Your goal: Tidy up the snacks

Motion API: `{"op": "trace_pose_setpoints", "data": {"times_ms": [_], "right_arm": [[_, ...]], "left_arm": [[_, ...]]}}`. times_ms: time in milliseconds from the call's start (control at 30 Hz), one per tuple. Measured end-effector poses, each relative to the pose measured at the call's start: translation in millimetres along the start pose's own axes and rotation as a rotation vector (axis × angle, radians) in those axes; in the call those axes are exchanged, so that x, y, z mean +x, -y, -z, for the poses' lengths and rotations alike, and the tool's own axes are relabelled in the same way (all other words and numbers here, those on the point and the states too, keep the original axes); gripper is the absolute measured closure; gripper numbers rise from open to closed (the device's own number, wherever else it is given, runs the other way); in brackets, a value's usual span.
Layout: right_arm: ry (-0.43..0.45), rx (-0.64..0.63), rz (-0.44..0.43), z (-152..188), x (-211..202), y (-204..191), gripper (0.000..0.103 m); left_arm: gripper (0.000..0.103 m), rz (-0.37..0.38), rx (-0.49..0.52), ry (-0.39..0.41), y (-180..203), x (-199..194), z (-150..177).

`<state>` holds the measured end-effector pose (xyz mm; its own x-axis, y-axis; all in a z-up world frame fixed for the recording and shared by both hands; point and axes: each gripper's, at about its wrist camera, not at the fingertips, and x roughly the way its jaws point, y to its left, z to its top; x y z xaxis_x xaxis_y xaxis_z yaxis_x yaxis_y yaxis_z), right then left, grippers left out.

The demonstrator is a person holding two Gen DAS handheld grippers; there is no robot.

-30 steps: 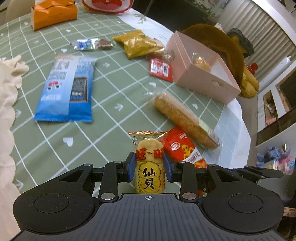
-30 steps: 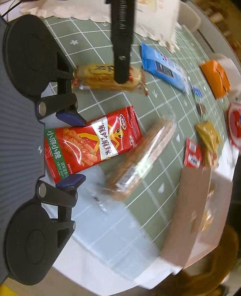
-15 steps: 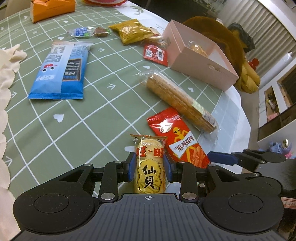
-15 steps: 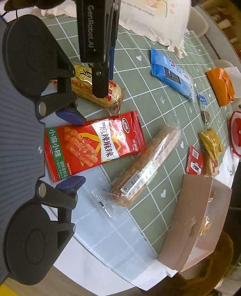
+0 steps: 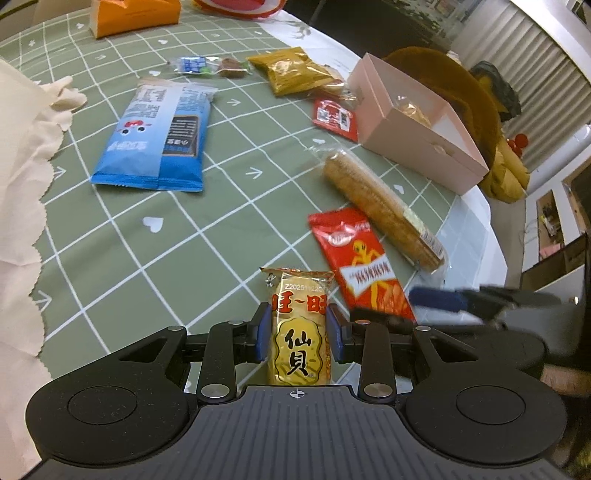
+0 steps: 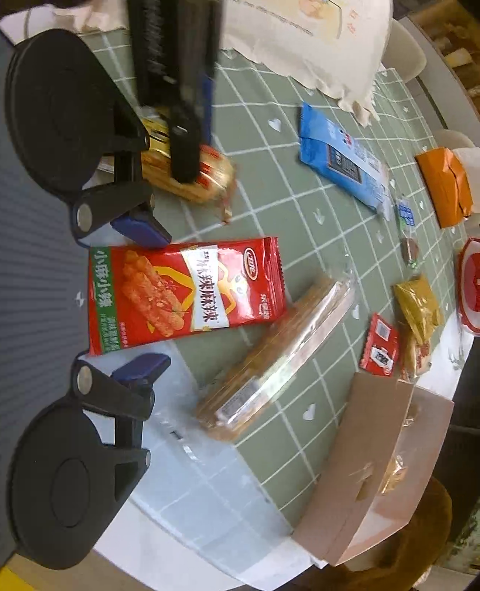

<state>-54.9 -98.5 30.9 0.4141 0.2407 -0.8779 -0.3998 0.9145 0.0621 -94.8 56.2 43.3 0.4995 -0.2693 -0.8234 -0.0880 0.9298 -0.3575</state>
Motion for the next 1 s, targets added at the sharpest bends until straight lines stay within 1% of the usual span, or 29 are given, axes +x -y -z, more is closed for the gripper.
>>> {"op": "trace_pose_setpoints", "data": {"times_ms": [133,167,200,233,267,367,433,500,600,700,767,833,1000], "right_arm": [[0.022,-0.014,0.015,-5.0,5.1,-2.5,0.035],[0.024,-0.017,0.020,-5.0,5.4,-2.8,0.037],[0.025,-0.018,0.024,-4.6,4.6,-2.5,0.039],[0.028,-0.020,0.028,-3.8,2.7,-2.0,0.047],[0.028,-0.017,0.027,-3.3,0.5,-0.6,0.050],[0.024,0.014,0.010,-0.3,-8.6,9.0,0.055],[0.020,0.047,0.004,2.6,-15.8,16.8,0.055],[-0.005,0.106,0.005,6.6,-19.8,25.8,0.055],[-0.033,0.169,-0.020,14.8,-22.1,33.0,0.055],[-0.039,0.137,-0.020,22.8,-21.8,24.9,0.053],[-0.042,0.115,-0.018,25.1,-19.6,21.5,0.051],[-0.040,0.103,-0.009,23.5,-17.1,19.9,0.046],[-0.020,0.066,0.001,16.0,-11.8,19.9,0.043]], "left_arm": [[0.067,0.003,-0.003,0.000,-2.2,-1.9,2.2],[0.067,0.004,-0.002,0.000,-2.0,-2.0,2.6],[0.067,0.007,-0.001,-0.001,-1.5,-1.9,3.2],[0.067,0.010,0.002,-0.003,-0.8,-1.8,3.8],[0.067,0.012,0.004,-0.005,-0.1,-1.5,4.3],[0.067,0.024,0.012,-0.012,3.4,-0.4,5.7],[0.067,0.032,0.018,-0.017,6.4,1.5,6.1],[0.067,0.037,0.024,-0.021,9.4,3.6,5.9],[0.067,0.045,0.034,-0.024,14.1,5.9,4.6],[0.067,0.050,0.047,-0.026,18.9,7.5,3.0],[0.067,0.054,0.052,-0.028,20.2,7.5,3.5],[0.067,0.052,0.051,-0.029,19.4,7.0,4.6],[0.067,0.036,0.040,-0.037,13.4,7.4,5.7]]}}
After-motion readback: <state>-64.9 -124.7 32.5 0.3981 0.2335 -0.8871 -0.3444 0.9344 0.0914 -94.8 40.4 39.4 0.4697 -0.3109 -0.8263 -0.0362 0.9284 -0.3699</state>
